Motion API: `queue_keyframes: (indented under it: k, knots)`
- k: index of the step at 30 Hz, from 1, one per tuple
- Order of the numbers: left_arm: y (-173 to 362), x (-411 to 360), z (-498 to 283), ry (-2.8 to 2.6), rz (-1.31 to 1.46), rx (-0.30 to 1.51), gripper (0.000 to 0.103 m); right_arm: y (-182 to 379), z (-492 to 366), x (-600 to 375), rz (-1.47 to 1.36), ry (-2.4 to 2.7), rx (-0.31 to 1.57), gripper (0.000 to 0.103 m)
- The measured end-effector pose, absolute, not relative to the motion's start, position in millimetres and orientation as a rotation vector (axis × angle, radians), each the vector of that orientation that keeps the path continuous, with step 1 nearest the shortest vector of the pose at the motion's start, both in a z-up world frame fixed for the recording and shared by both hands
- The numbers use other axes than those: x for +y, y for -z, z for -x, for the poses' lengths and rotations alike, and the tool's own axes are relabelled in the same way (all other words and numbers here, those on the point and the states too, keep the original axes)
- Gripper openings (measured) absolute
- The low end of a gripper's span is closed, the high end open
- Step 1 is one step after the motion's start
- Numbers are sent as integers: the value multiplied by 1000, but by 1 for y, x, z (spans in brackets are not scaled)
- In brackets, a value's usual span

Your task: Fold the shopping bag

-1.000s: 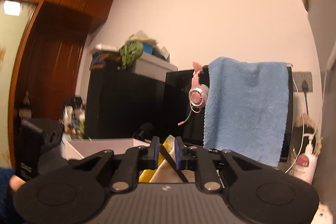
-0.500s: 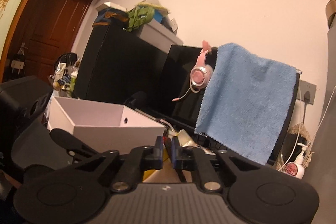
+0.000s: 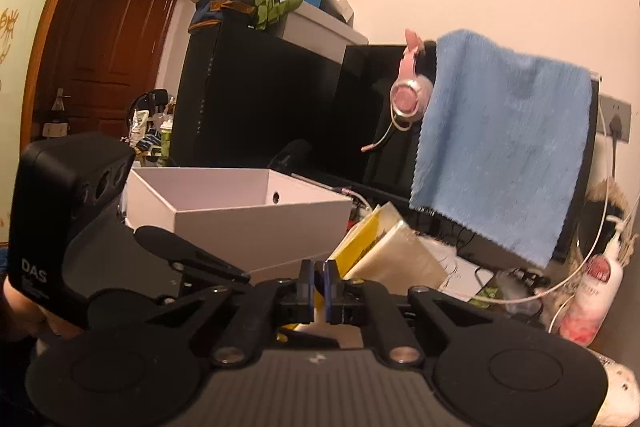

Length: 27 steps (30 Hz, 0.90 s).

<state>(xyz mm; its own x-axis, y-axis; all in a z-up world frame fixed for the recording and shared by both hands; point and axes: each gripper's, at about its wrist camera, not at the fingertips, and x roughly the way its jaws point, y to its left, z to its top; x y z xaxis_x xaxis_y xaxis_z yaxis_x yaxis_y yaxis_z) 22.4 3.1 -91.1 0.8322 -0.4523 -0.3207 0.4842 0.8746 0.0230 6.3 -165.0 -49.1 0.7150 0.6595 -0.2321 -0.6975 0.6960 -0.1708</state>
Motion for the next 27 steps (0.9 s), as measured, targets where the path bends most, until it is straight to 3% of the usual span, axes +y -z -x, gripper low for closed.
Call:
queue_keyframes:
  k: [6,8,12,14,16,27]
  knots:
    - [89,20,-28,590,46,347,13,44,-21,-198,-30,-822,180,9]
    - [87,31,-32,665,156,368,13,44,-32,-222,-220,-824,186,29]
    - [84,46,-37,797,317,398,13,55,-56,-260,-478,-824,246,36]
    - [84,49,-39,842,370,412,13,63,-65,-271,-545,-829,272,47]
    - [84,49,-39,865,399,422,13,71,-71,-280,-608,-848,293,51]
    - [83,56,-45,882,484,441,13,85,-84,-287,-727,-951,359,52]
